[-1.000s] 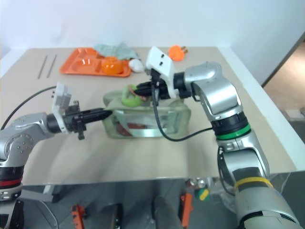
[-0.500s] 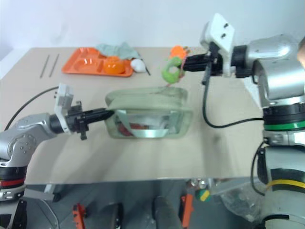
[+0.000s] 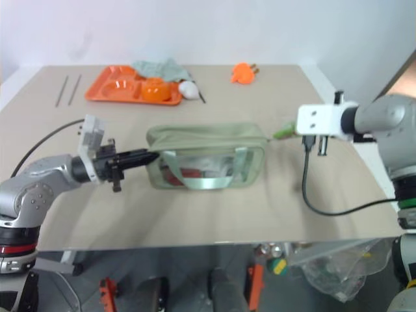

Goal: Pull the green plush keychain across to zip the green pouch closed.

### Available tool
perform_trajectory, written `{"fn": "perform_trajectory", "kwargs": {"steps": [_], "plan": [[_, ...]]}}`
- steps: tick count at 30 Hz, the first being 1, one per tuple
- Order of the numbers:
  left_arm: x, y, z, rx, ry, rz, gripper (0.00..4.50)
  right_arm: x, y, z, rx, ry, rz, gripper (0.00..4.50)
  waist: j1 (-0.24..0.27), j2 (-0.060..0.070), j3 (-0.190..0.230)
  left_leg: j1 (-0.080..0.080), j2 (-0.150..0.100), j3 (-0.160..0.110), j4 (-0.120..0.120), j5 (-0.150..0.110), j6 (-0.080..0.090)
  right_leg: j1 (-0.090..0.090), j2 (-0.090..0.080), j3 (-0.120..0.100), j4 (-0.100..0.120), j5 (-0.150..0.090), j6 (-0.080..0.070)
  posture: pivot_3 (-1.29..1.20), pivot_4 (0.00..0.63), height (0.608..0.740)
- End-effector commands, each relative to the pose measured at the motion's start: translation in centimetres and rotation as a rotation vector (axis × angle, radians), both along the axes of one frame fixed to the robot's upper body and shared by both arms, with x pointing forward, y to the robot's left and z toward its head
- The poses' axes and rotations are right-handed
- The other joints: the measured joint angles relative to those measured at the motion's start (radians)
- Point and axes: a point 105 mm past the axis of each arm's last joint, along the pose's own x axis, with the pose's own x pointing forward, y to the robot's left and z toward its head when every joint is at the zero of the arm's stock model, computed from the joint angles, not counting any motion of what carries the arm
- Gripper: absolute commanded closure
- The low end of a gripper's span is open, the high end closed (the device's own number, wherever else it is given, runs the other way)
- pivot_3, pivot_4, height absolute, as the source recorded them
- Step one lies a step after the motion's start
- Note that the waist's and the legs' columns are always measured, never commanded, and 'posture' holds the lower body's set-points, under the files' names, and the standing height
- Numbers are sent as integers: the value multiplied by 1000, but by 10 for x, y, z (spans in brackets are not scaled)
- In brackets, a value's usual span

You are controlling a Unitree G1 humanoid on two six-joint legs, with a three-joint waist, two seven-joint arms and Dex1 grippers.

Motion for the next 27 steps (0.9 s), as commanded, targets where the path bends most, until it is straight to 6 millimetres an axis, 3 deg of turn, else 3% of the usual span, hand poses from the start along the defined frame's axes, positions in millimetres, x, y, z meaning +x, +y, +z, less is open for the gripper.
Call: {"fn": "perform_trajectory", "kwargs": {"steps": [1, 6, 11, 17, 22, 23, 27], "plan": [[-1, 5, -2, 7, 9, 14, 4500, -2, 2, -35, -40, 53, -12, 4484, 0, 0, 0, 0, 0, 0, 1, 0, 0, 1, 0, 0, 0, 0, 0, 0, 150, 740], [-1, 5, -1, 6, 9, 16, 4500, -5, 47, -80, 96, 133, 67, 4484, -4, 0, 0, 6, 0, 0, 1, 0, 0, 6, 0, 0, 0, 0, 0, 0, 150, 740], [-1, 6, 0, 6, 8, 22, 4500, -10, 68, -86, 131, 176, 133, 4484, -10, -2, -1, 9, 1, 0, 1, 0, 0, 9, 1, 0, 0, 0, 0, 0, 150, 740], [3, 11, 2, -6, 14, 68, 4500, -2, 59, -53, 205, 135, 105, 4484, -12, -2, -1, 11, 1, 0, 0, 0, 0, 9, 2, 0, 0, 0, -1, 0, 150, 740], [7, 19, 3, -7, 25, 117, 4500, -4, 55, -5, 445, 112, 96, 4484, -12, -1, -1, 11, 1, 0, 0, 0, 0, 9, 1, 0, 0, 0, 0, 0, 150, 740], [6, 21, 4, -9, 25, 121, 4500, -5, 56, 7, 534, 125, 93, 4184, -12, -1, -1, 11, 1, 0, 0, 0, 0, 9, 1, 0, 0, 0, 0, 0, 150, 740], [8, 27, 7, -12, 16, 158, 3180, -22, 57, 27, 713, 207, 132, 2896, -12, -2, -1, 10, 1, -1, -1, 0, 0, 9, 2, 0, 0, 0, -1, 0, 150, 740]]}}
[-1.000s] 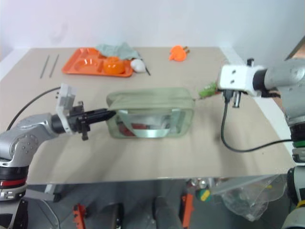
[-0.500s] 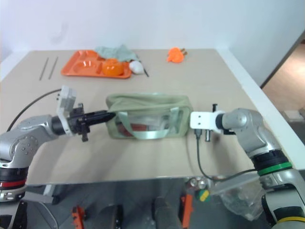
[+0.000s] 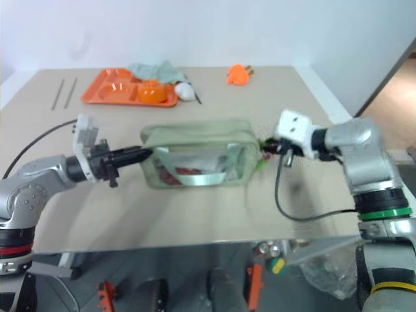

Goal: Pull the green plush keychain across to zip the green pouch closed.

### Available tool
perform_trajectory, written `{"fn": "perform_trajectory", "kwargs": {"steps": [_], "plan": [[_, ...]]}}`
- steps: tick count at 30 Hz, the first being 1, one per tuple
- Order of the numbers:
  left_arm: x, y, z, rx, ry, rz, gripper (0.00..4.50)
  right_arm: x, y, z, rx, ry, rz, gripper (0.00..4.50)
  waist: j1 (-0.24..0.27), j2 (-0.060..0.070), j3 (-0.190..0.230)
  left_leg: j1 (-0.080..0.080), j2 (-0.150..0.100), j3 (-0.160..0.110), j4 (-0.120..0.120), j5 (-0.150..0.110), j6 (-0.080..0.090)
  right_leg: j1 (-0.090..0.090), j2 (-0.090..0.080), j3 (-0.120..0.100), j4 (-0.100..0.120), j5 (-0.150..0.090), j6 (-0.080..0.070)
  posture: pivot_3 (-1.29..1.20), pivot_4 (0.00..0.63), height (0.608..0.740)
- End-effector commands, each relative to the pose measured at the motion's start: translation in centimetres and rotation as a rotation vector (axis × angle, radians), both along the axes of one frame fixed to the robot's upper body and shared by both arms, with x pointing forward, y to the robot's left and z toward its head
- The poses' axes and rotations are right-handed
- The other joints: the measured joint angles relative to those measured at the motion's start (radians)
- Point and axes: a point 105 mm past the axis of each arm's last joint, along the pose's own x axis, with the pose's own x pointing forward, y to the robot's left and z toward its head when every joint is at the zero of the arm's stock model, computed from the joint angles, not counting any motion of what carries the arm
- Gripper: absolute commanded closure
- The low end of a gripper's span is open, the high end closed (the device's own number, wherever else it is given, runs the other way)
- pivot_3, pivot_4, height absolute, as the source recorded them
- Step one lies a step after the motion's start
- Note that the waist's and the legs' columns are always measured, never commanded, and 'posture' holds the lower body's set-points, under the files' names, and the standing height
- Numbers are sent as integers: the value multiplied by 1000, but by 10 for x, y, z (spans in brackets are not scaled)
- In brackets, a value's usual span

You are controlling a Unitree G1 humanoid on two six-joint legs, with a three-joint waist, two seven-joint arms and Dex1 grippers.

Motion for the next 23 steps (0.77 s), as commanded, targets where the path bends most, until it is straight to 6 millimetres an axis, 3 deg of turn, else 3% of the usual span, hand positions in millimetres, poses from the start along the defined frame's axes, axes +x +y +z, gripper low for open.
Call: {"fn": "perform_trajectory", "kwargs": {"steps": [1, 5, 9, 13, 17, 23], "plan": [[0, 9, 8, 0, -21, 34, 2973, -10, -2, 25, 104, -14, 9, 2693, 0, 0, 0, 0, 0, 0, 0, 0, 0, 0, 0, 0, 0, 0, 0, 0, 150, 740], [-6, 13, 17, -21, -22, 17, 1492, -28, -6, 16, 151, 76, 36, 1184, 1, 0, 0, -1, 0, 0, 0, 0, 0, 0, 0, 0, 0, -1, 0, 0, 150, 740], [-17, 31, 28, -1, -40, 48, 97, -34, -20, 14, 173, 93, -7, 1147, -1, 1, 1, -1, 0, 0, 0, 0, 0, -1, 0, 0, 0, -1, 0, 0, 150, 740], [-31, 66, 24, 2, -16, 149, 97, -38, -39, 8, 220, 114, -84, 1147, -3, 1, 1, -1, 0, 1, -1, 0, 0, -2, 0, 0, 0, -1, -1, 0, 150, 740], [-31, 107, 3, 2, 31, 376, 97, -44, -52, -3, 299, 142, -159, 1147, -1, 0, 1, -1, 1, 0, -1, -1, 0, -2, 0, -1, 0, -2, -2, 0, 150, 740], [-39, 110, -20, -2, 74, 419, 97, -47, -50, -10, 352, 148, -187, 1147, -1, 0, 1, -1, 0, 2, 1, -1, 0, -2, -1, 0, 0, -2, -2, 0, 150, 740]]}}
